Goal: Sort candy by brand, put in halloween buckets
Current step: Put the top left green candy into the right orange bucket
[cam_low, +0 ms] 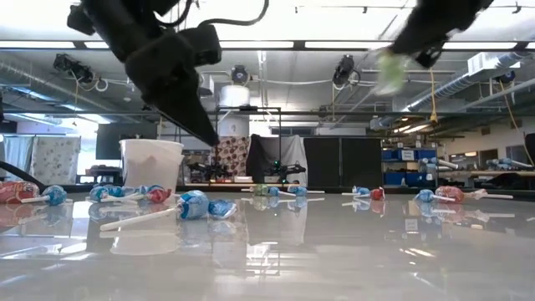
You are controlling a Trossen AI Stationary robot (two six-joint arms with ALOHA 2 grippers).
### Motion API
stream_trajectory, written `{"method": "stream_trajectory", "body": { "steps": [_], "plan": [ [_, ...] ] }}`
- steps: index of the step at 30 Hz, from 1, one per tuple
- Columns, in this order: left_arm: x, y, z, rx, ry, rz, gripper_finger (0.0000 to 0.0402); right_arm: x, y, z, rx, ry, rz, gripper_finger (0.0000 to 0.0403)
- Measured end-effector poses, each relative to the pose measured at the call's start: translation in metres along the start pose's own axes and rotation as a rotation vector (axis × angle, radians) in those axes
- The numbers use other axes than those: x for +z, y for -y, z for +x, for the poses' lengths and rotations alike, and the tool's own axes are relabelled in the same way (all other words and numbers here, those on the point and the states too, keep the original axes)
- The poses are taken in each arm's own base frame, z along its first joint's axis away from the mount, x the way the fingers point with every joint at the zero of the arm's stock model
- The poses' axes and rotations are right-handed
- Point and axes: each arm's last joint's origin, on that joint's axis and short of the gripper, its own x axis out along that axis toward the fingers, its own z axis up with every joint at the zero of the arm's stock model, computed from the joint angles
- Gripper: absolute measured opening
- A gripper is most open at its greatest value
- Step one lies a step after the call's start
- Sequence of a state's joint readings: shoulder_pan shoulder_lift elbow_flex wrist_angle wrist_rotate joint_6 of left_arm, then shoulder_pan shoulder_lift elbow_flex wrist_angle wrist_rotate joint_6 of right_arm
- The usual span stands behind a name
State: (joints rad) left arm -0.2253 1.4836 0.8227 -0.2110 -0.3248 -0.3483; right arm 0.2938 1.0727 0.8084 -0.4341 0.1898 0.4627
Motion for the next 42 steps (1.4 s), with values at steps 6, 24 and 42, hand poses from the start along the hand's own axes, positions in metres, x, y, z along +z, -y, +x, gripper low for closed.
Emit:
{"method": "stream_trajectory", "body": {
  "steps": [6,24,42],
  "plan": [
    [0.003,0.004,-0.022,-0.046,0.033,-0.093,0.0121,0.001,-0.016,-0.042,-0.032,-0.187,0.028,0.0002],
    [-0.011,0.009,-0.055,-0.046,-0.038,-0.181,0.0121,-0.066,-0.028,-0.086,-0.267,-0.725,0.221,0.0003],
    [-0.014,0.009,-0.056,-0.034,-0.064,-0.195,0.0122,-0.102,-0.041,-0.062,-0.327,-0.713,0.305,0.0128]
  ]
}}
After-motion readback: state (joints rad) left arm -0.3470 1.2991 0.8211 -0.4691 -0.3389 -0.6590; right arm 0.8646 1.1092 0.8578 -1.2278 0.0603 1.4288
